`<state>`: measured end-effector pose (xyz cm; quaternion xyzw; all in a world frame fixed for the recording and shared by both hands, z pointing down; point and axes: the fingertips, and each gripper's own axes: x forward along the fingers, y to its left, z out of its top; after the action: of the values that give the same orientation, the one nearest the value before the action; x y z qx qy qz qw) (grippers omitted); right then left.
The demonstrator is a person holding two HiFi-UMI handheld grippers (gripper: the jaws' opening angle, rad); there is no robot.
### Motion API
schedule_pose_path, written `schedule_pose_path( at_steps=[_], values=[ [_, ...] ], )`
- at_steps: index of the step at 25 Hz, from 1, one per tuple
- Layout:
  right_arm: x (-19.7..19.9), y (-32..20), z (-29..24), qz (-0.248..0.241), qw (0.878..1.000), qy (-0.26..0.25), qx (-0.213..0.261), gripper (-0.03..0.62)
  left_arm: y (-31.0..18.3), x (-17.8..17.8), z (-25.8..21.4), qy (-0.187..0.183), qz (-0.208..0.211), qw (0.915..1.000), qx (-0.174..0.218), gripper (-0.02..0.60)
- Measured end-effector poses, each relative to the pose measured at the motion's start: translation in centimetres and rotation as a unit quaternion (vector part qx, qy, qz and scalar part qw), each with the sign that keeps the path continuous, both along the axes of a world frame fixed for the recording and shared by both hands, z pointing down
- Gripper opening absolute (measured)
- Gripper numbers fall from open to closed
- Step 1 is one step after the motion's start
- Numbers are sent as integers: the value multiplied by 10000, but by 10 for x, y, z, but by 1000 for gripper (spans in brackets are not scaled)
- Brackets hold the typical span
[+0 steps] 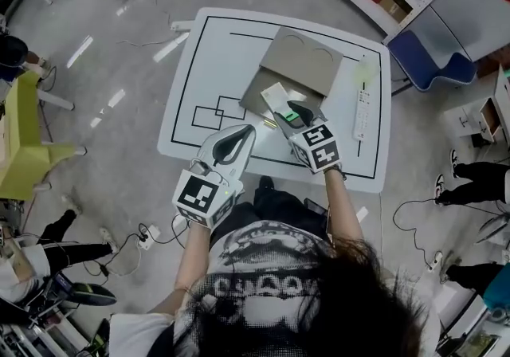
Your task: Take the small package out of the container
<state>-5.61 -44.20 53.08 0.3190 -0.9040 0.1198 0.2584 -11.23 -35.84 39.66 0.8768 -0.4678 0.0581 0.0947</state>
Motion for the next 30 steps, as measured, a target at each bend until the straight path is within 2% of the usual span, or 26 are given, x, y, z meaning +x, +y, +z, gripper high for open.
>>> schedule_pose_path(
  at_steps=[4, 9, 17, 21, 24, 26, 30],
  values=[
    [-3, -28, 43, -11, 9988, 215, -444, 243, -11, -2, 2, -39, -100, 9999, -57, 0],
    [-8, -54, 84, 220, 9947, 431, -907, 310, -20, -2, 8, -93, -145, 9998, -138, 0],
    [-22, -73, 124, 300, 9882, 885, -1215, 398, -29, -3, 14, -146, -216, 9994, -228, 0],
    [-21, -71, 137, 287, 9832, 1238, -1313, 408, -30, -9, 15, -143, -298, 9991, -257, 0],
    [-24, -71, 139, 309, 9822, 1314, -1310, 402, -29, -14, 16, -155, -367, 9988, -275, 0],
    [-20, -74, 139, 425, 9814, 1382, -1262, 364, -27, -17, 16, -156, -405, 9987, -284, 0],
    [-19, -74, 137, 380, 9829, 1282, -1270, 360, -21, -22, 14, -159, -464, 9984, -293, 0]
  ],
)
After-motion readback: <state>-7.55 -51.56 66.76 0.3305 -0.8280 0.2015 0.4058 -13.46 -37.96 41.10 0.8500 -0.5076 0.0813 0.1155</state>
